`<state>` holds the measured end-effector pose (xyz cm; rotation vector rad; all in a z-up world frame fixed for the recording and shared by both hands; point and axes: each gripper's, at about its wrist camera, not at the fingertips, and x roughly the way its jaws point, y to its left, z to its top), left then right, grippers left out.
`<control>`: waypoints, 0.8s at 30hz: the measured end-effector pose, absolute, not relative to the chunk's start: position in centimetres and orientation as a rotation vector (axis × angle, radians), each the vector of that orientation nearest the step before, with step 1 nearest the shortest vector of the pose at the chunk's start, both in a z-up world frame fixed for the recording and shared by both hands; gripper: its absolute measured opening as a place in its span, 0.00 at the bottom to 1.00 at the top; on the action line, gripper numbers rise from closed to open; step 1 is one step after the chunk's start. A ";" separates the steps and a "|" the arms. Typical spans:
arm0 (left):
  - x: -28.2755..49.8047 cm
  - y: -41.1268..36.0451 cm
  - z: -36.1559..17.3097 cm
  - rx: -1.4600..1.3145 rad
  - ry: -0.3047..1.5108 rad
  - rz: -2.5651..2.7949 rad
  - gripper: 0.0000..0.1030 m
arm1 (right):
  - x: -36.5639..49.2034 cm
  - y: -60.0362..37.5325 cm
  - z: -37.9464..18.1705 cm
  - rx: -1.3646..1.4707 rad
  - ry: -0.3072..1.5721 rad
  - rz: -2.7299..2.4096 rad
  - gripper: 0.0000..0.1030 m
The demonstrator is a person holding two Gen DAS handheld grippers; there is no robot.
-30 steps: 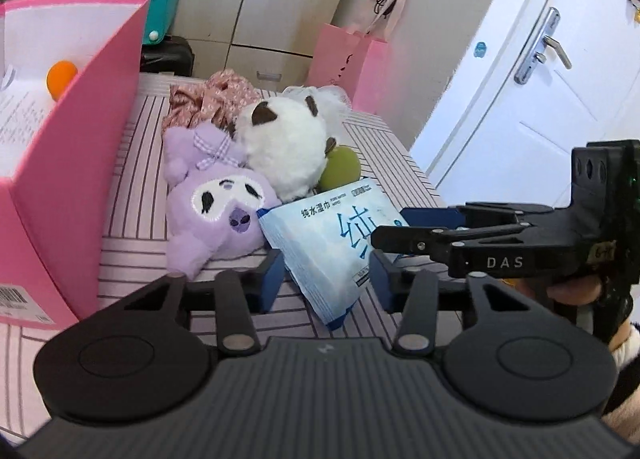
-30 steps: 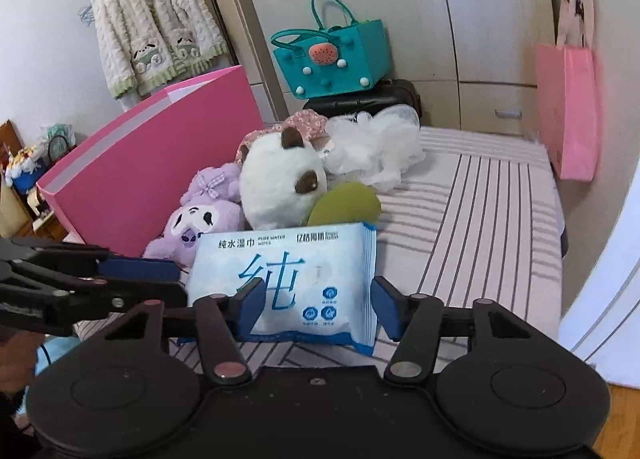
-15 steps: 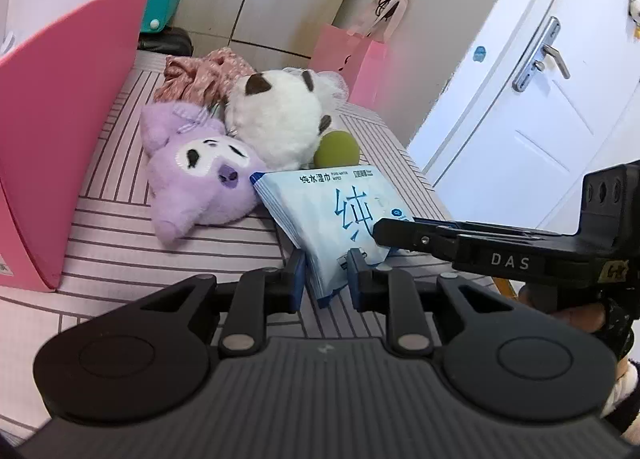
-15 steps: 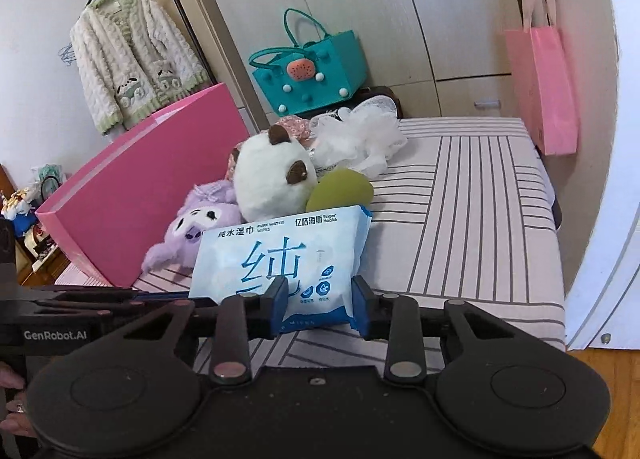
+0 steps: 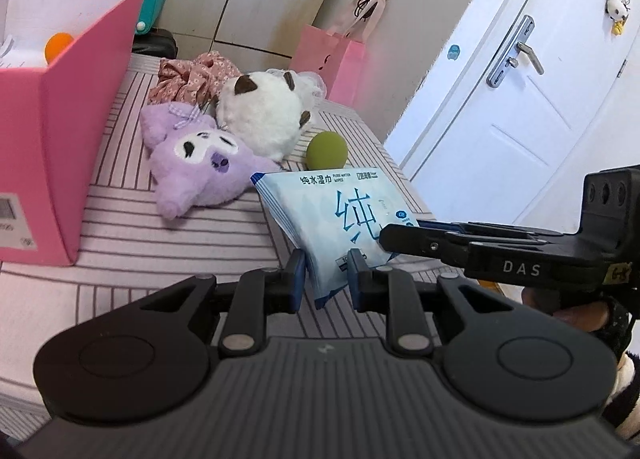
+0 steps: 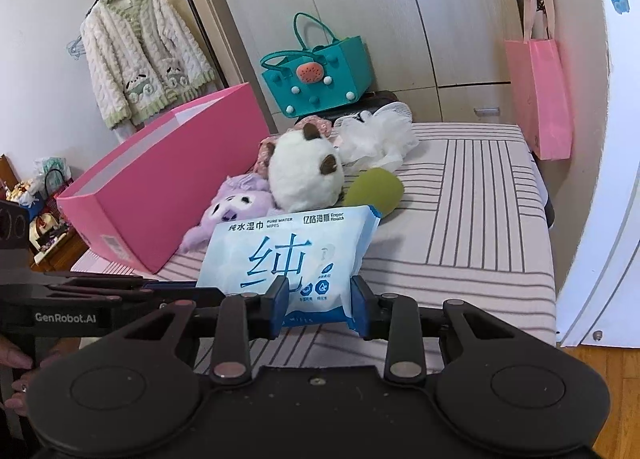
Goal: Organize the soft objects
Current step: 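Lift the wet-wipes pack with the left gripper and drop it into the pink box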
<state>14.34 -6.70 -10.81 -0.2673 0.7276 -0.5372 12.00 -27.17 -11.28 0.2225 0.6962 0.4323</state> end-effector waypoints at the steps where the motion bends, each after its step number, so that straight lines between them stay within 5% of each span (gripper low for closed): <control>1: 14.2 -6.5 -10.8 -0.268 0.733 -0.539 0.21 | 11.9 -27.0 -11.2 0.225 0.702 0.431 0.38; 24: 9.8 0.2 -6.7 -0.174 0.831 -0.578 0.20 | 9.4 -21.3 -9.3 0.337 0.875 0.531 0.38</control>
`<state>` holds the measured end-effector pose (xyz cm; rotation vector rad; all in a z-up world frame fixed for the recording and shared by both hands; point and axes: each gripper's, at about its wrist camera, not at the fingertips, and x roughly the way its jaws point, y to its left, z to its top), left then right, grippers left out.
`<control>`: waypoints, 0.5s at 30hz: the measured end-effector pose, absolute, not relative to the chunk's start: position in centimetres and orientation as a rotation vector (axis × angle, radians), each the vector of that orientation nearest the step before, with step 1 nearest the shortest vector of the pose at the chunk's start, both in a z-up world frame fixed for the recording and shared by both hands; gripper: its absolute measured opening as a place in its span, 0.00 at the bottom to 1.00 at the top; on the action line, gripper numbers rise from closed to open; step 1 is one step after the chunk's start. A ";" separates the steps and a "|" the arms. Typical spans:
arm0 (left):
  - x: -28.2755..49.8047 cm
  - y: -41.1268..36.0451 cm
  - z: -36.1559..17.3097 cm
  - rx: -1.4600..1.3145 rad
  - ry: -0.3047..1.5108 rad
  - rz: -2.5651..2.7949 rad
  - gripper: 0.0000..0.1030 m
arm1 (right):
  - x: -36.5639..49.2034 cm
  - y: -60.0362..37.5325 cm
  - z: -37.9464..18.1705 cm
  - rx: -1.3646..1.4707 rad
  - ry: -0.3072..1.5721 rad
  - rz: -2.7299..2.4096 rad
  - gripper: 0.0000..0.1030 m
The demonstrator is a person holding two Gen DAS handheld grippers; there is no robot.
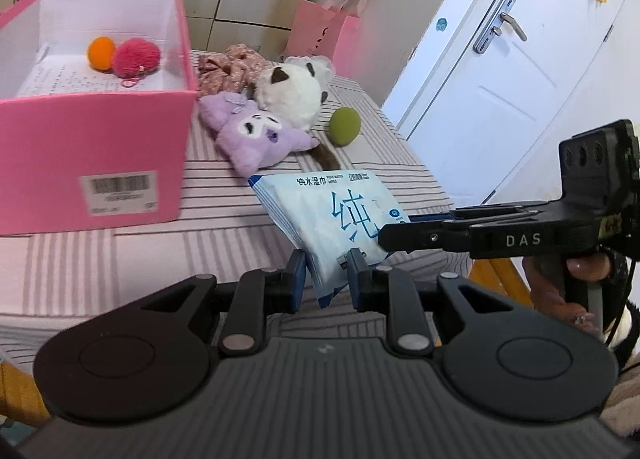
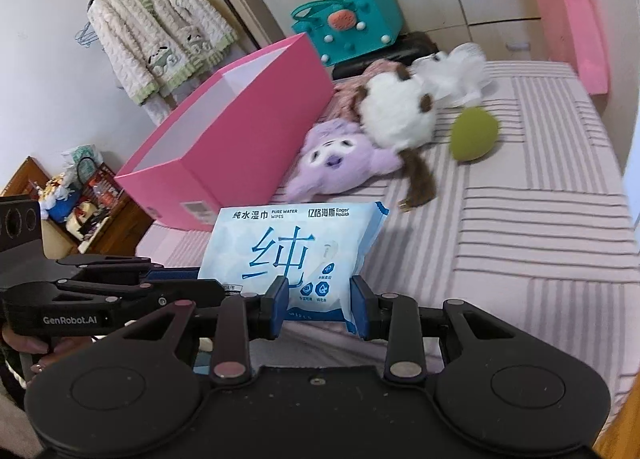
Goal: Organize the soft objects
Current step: 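Lift the wet-wipes pack with the left gripper and drop it into the pink box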
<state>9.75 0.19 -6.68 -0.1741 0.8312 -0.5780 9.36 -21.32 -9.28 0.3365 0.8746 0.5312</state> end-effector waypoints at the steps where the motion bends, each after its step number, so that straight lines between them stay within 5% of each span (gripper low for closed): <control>1: 9.4 0.7 -6.5 -0.171 0.831 -0.575 0.20 | 9.2 -20.8 -9.1 0.336 0.875 0.538 0.38; 15: 6.0 6.5 -2.4 -0.117 0.856 -0.529 0.21 | 7.6 -14.2 -5.0 0.255 0.909 0.636 0.38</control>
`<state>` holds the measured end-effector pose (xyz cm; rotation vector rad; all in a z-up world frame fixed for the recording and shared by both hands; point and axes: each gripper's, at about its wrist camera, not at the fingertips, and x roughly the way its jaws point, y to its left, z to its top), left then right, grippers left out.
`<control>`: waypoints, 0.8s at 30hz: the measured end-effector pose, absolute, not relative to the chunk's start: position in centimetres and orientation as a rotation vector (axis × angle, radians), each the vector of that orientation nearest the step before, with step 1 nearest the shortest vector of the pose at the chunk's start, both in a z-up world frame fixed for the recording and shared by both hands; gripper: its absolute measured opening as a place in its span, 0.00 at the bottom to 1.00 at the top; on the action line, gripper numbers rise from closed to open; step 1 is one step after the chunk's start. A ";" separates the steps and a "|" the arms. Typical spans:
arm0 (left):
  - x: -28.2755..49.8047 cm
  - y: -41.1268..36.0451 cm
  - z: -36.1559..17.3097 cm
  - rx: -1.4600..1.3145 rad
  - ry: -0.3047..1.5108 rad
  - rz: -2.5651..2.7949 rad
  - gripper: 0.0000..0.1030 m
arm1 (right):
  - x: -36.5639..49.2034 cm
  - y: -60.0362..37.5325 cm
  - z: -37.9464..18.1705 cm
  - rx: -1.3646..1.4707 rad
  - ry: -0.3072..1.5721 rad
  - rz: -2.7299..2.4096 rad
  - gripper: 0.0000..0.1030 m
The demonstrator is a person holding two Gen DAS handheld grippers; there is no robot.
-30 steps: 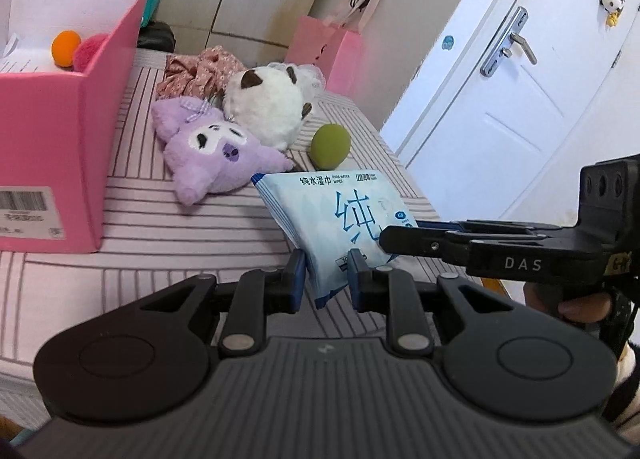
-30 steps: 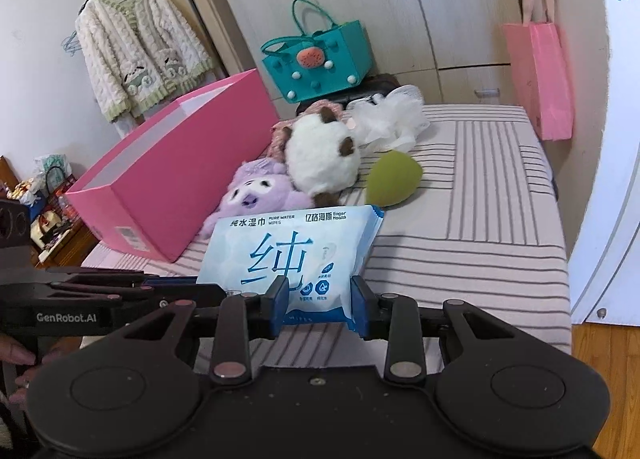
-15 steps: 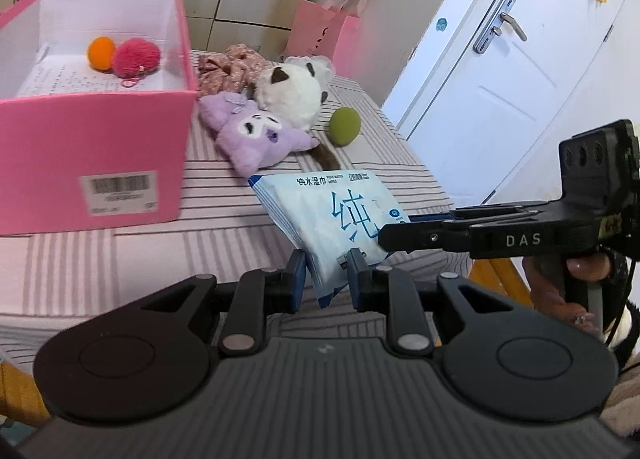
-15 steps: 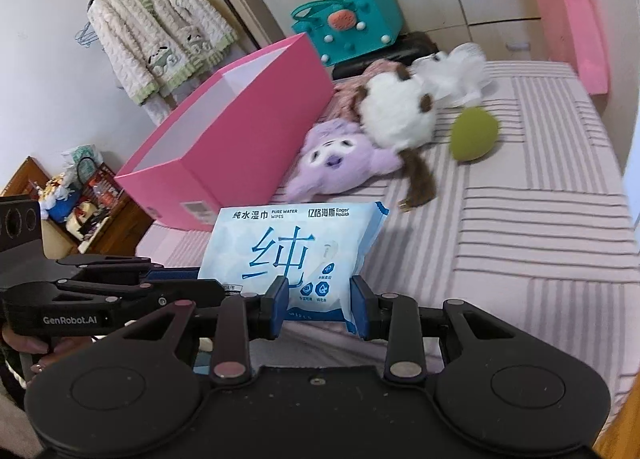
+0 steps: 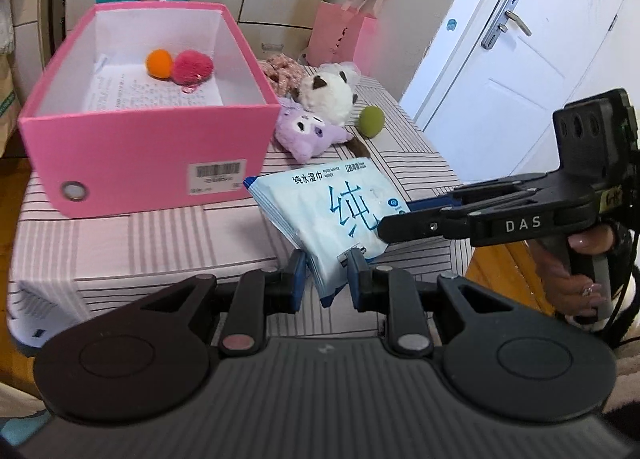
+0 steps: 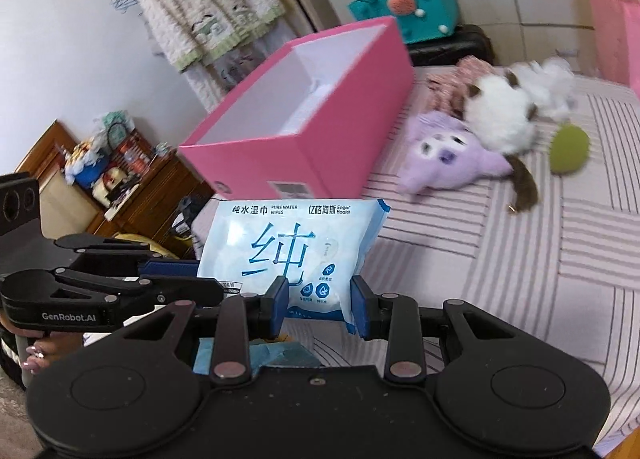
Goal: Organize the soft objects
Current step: 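Lift the wet-wipes pack with the left gripper and drop it into the pink box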
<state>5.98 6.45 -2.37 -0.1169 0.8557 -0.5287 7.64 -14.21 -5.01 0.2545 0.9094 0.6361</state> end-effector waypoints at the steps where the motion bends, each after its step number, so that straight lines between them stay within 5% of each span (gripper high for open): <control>1: 5.7 6.8 -1.9 -0.108 0.842 -0.515 0.21 | 7.5 -13.8 -4.5 0.240 0.901 0.643 0.38; 24: 10.6 9.2 5.6 0.002 0.599 -0.371 0.21 | 14.3 -9.1 3.5 0.067 0.623 0.662 0.38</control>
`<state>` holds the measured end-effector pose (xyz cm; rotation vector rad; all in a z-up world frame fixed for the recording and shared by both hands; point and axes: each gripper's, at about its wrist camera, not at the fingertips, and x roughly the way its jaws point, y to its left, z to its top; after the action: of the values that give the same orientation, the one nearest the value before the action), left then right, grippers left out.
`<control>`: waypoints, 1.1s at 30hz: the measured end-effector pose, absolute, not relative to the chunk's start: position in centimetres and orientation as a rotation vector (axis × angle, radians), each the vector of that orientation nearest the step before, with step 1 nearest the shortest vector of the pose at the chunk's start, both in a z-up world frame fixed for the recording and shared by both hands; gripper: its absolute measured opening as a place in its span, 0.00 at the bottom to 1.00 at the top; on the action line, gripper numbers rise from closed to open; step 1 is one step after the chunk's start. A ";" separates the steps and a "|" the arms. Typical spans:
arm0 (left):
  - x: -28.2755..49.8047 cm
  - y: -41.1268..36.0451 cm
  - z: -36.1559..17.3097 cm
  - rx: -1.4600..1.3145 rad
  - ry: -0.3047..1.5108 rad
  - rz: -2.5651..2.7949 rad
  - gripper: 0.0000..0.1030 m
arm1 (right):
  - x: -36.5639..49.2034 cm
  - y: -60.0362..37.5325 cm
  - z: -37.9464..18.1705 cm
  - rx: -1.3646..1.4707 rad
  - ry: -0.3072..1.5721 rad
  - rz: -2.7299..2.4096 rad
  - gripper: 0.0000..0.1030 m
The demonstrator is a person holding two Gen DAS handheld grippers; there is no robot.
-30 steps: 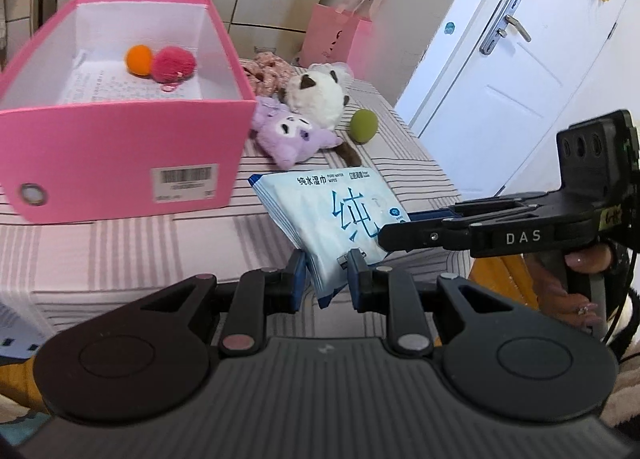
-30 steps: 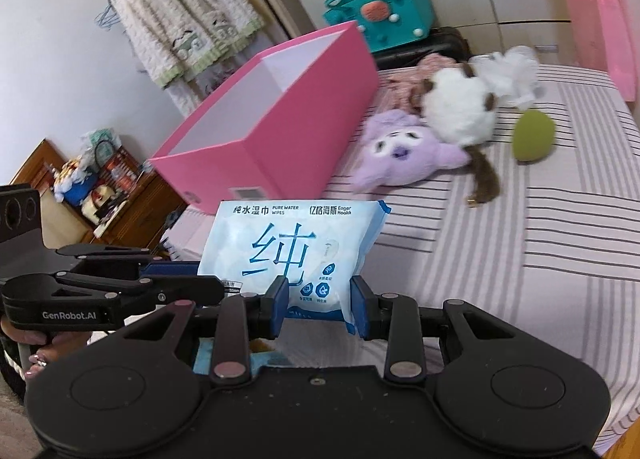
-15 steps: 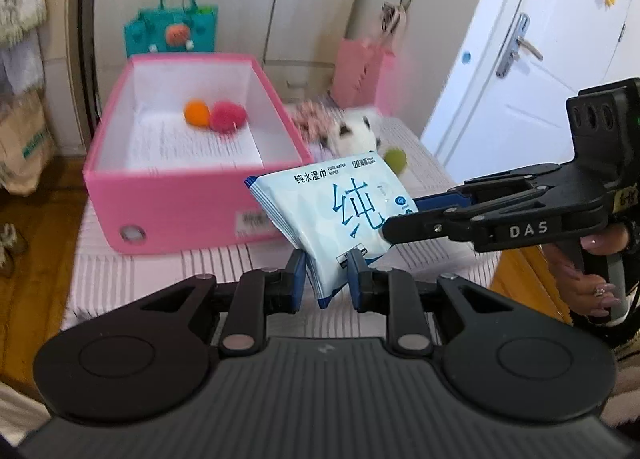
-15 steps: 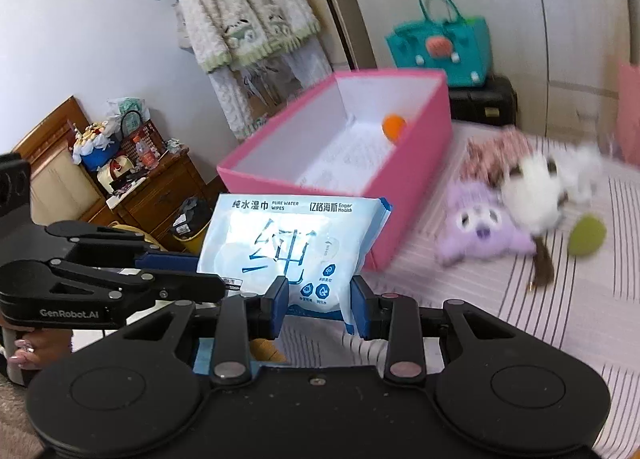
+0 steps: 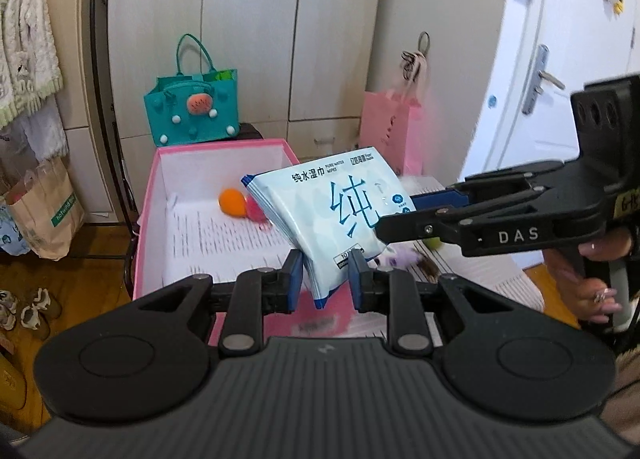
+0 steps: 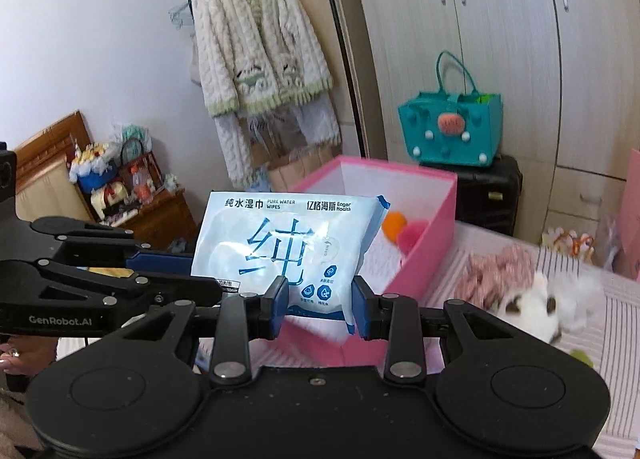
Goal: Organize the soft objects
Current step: 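Lift the wet-wipes pack with the left gripper and drop it into the pink box, then withdraw the left gripper from the box toward the purple Kuromi doll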
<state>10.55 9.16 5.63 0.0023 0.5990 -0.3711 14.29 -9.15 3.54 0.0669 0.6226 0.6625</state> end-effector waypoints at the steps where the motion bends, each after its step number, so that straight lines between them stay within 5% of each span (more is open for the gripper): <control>1: 11.1 9.3 5.7 -0.003 0.593 -0.366 0.21 | 14.9 -9.2 3.6 0.081 0.619 0.662 0.40; 28: 27.7 14.9 -2.2 -0.317 0.835 -0.181 0.24 | 29.2 -3.2 -2.4 0.072 0.898 0.545 0.45; 33: 26.7 13.4 -1.9 -0.225 0.752 -0.108 0.35 | 28.6 -2.7 -2.3 -0.003 0.851 0.518 0.43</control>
<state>26.73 13.42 -1.88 -0.2248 0.7523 -0.1079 28.58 -2.67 -2.27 -0.0032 0.8511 0.5178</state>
